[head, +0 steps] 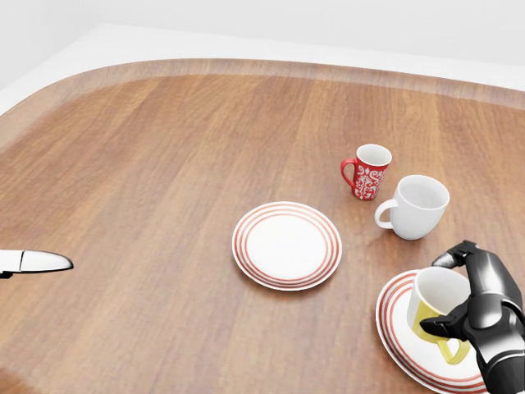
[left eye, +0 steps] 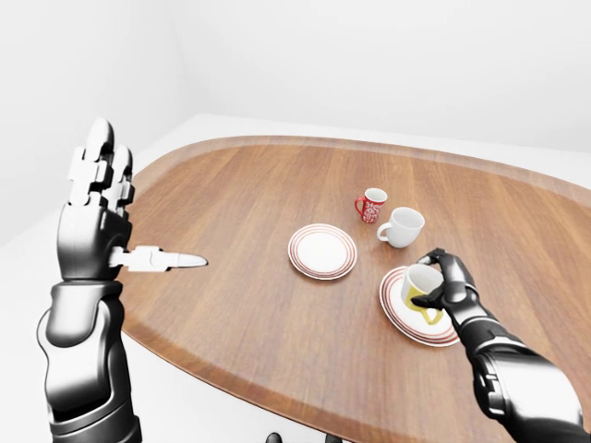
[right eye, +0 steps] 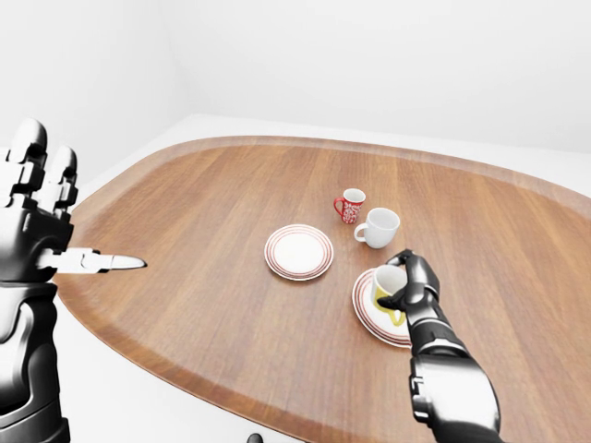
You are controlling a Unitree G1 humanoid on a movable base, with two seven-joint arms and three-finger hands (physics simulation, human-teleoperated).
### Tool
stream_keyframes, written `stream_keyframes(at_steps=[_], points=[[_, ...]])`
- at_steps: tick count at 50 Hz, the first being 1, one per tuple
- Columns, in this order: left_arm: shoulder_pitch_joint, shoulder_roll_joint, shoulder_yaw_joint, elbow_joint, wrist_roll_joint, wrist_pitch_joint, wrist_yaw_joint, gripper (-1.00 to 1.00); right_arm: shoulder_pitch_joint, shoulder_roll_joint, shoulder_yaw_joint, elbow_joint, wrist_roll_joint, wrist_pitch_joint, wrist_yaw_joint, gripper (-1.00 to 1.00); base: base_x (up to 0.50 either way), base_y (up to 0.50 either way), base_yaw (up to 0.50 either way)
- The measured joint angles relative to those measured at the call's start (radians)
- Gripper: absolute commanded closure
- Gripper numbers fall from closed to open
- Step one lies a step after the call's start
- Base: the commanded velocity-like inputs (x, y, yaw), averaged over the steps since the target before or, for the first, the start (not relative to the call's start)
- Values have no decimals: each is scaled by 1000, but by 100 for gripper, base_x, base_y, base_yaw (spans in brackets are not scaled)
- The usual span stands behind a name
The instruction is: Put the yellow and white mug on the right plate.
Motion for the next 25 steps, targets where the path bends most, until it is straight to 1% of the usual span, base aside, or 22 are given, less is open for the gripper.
stream_keyframes(at_steps=[25], points=[[4,-5,-5,9,9,0,-2,-100,9,5,-23,9,9,0,-38,100,0,0,0]])
